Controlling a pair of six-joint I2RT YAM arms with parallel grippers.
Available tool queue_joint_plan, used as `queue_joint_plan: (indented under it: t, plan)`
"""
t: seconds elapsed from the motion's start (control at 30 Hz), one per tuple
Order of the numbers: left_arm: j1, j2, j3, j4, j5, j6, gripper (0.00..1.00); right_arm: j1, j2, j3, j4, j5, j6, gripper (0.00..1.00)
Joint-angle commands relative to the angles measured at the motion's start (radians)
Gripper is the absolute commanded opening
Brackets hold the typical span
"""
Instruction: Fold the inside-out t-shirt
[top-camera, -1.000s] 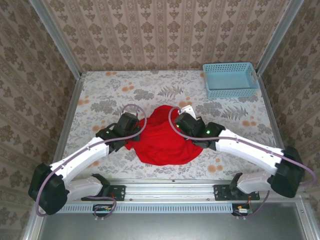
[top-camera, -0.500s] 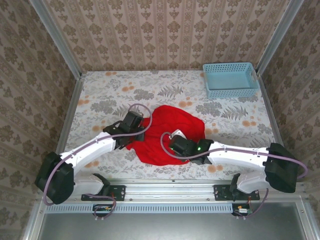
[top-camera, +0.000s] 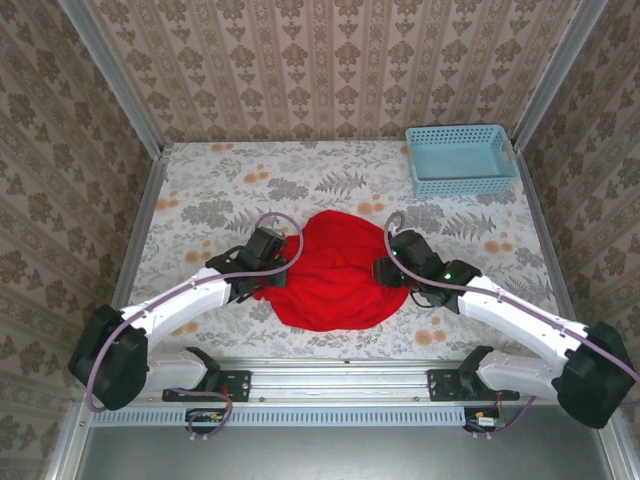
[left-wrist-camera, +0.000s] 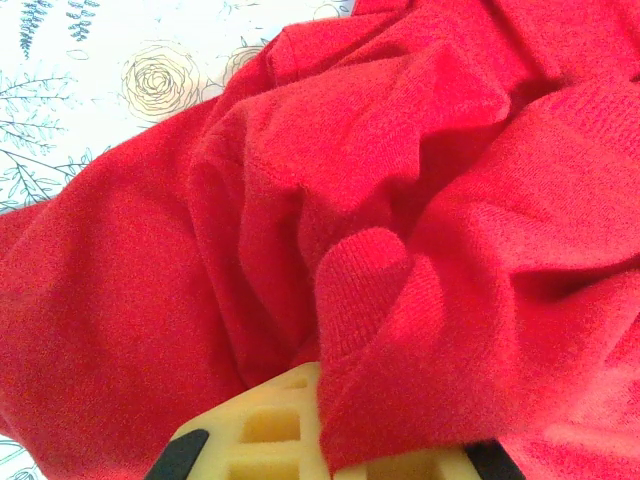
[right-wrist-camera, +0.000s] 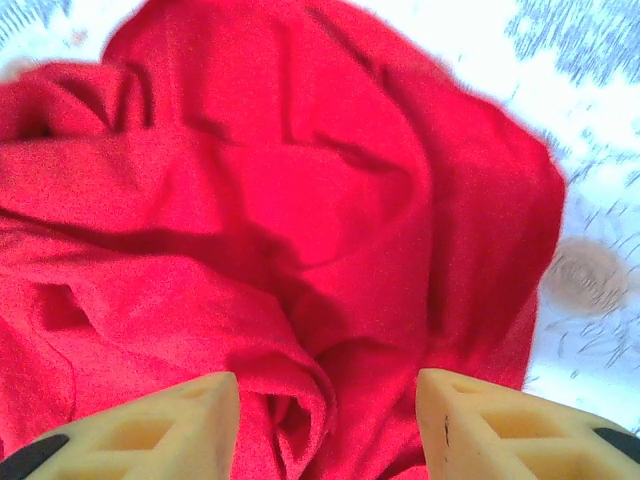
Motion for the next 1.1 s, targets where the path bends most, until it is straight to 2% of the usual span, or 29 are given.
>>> queue_joint_plan:
  t: [0.0,0.1,0.23,0.43,0.53,0.6,0.7,0.77,1.0,1.07]
  plan:
    - [-0.003,-0.022,-0.005,0.001,-0.012,0.002,0.0,-0.011,0.051,-0.025,0.02,-0.097,0.048,0.51]
    - [-0.003,-0.022,-0.004,-0.001,-0.013,0.002,0.0,-0.015,0.097,-0.026,0.043,-0.125,0.063,0.49]
    - [-0.003,-0.022,-0.008,0.004,-0.014,0.002,0.0,-0.018,0.149,-0.021,0.062,-0.143,0.058,0.4]
    - [-0.002,-0.021,-0.012,0.008,-0.011,0.003,0.0,-0.017,0.19,0.015,0.047,-0.093,0.033,0.17]
    - [-0.003,-0.024,-0.015,0.008,-0.01,0.003,0.0,-0.006,0.177,0.04,0.012,-0.041,0.005,0.03]
    - [-0.003,-0.022,-0.015,0.006,-0.007,0.006,0.0,0.04,0.157,0.08,-0.055,0.072,-0.037,0.0]
    - [-0.004,-0.011,-0.008,-0.004,-0.012,0.011,0.0,0.168,0.164,0.17,-0.202,0.366,-0.105,0.0]
    - [-0.006,-0.009,-0.006,-0.008,-0.019,0.011,0.0,0.213,0.185,0.212,-0.286,0.505,-0.105,0.0]
    - [-0.007,-0.012,-0.011,-0.007,-0.032,0.009,0.0,0.204,0.22,0.226,-0.464,0.731,0.062,0.0]
    - [-0.007,-0.01,-0.013,-0.007,-0.03,0.009,0.0,0.191,0.232,0.232,-0.49,0.746,0.081,0.0]
